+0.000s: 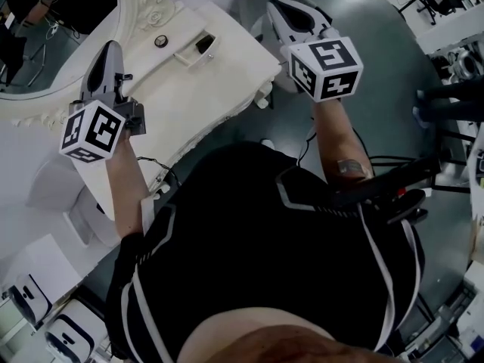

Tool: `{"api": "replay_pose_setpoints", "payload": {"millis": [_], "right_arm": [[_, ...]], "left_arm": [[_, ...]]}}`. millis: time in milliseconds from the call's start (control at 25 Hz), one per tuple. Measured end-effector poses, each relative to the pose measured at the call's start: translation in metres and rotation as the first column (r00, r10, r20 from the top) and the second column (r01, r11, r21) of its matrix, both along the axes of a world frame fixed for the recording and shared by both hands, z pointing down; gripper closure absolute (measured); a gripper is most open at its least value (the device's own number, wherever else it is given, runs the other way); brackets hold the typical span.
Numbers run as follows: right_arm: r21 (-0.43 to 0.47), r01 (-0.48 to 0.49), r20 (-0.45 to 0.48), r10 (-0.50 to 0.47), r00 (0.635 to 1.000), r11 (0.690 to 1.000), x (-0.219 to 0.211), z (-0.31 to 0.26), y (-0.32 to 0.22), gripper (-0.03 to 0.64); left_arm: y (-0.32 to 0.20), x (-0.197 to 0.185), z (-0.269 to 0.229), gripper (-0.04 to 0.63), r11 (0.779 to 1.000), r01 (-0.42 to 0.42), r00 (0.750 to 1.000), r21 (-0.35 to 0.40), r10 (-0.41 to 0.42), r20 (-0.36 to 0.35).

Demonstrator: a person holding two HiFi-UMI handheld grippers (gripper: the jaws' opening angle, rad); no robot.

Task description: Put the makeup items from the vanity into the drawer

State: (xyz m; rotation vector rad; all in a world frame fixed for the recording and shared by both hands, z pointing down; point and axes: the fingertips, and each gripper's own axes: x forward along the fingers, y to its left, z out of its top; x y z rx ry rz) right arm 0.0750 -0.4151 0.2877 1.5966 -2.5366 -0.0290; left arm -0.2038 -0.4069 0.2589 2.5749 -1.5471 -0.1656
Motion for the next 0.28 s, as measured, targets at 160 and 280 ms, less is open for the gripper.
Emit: {"api": "replay_pose_setpoints", "payload": {"millis": [160,280], "right_arm": [[0.011,0.008,0.006,-0.008,1.0,1.0,0.0008,-0.0046,0.002,0.612],[0.024,0.015,-0.002,-0.015,1.0,1.0,-0.0007,-0.0083,0.0022,0.612]], "left_arm": [[-0.0006,0.0023,-0.004,0.592,1.0,-0.016,1.0,0.021,0.015,0.01],[-0.0021,0.0023,-0.0079,0.592,0.999,-0.039,0.999,0.034,0.039,0.007]]}}
